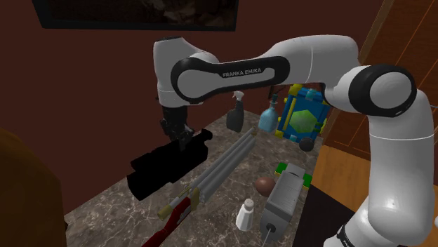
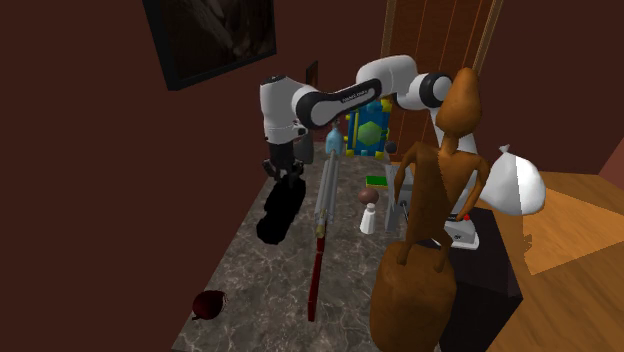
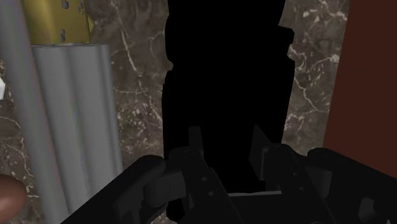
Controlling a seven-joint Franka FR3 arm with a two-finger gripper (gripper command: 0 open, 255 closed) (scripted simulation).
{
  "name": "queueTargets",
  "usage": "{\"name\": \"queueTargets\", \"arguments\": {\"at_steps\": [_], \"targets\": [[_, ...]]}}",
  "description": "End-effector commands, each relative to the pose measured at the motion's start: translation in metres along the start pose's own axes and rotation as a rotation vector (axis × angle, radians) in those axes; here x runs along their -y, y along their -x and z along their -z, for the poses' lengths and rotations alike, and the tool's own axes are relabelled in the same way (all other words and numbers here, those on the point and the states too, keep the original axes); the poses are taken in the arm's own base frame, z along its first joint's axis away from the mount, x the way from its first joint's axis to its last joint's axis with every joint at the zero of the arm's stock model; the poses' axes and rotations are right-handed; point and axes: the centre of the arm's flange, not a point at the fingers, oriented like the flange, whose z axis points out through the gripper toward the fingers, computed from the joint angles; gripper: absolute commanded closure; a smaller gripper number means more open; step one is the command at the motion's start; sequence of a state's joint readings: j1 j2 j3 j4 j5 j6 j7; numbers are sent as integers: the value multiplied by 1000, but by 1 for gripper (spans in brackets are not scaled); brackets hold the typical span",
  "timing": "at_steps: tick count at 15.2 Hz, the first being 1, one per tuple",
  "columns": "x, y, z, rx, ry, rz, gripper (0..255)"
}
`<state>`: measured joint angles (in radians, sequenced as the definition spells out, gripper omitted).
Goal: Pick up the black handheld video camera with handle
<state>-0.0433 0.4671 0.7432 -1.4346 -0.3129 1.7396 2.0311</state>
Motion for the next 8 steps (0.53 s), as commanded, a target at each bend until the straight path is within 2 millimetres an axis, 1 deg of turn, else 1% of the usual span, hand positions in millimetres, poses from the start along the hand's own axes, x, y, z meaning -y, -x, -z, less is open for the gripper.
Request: {"name": "queueTargets", "arguments": {"at_steps": [1, 6, 8], "targets": [[-2, 1, 13, 1, -4, 0, 255], [-3, 1, 39, 1, -4, 0, 255], [-3, 0, 40, 1, -4, 0, 255]]}}
